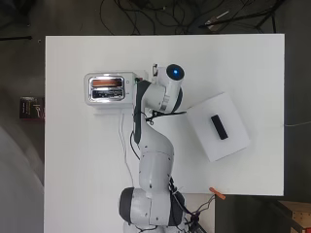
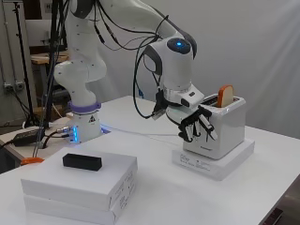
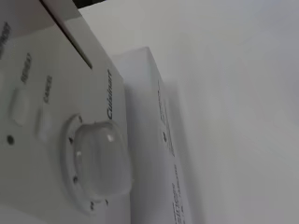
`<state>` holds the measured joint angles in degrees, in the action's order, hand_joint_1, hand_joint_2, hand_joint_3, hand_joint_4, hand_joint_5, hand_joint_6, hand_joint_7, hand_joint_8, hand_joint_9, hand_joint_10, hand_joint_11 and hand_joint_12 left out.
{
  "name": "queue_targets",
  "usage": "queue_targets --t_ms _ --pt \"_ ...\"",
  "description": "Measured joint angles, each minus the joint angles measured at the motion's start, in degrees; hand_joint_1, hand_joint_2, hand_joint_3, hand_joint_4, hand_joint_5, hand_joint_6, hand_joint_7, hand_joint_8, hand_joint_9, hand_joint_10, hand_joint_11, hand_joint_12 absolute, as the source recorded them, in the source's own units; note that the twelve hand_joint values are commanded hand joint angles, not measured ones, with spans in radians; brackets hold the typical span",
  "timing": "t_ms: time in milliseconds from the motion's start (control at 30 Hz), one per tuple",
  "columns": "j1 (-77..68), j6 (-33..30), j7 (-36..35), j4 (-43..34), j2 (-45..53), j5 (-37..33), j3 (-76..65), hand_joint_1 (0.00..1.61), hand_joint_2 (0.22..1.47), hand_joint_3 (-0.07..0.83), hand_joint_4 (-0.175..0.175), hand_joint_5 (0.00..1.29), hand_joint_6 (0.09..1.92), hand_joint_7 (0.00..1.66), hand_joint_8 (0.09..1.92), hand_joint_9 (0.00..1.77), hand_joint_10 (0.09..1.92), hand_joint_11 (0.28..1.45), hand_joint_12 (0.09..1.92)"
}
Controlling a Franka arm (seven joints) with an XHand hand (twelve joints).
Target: Teleoperate dual arm-hand system to toast a bread
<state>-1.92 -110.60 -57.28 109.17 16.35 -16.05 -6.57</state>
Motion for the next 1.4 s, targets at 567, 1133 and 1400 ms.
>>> queue_targets --t_ms 567,1133,1400 --pt "0.9 -0.7 2.1 2.1 5.8 -1.3 0.7 0.34 1.07 0.001 -0.084 0.35 0.09 1.28 1.92 1.53 1.92 1.11 1.92" --pt "-0.7 10.0 10.8 -8.0 -14.7 12.4 7.0 0.0 1.02 0.0 -0.031 0.26 0.09 0.23 0.09 0.32 0.09 0.39 0.09" --pt "-1.7 11.8 12.5 -1.6 -24.0 14.2 11.9 0.0 1.05 0.011 -0.013 0.25 0.09 0.24 0.09 0.28 0.09 0.36 0.09"
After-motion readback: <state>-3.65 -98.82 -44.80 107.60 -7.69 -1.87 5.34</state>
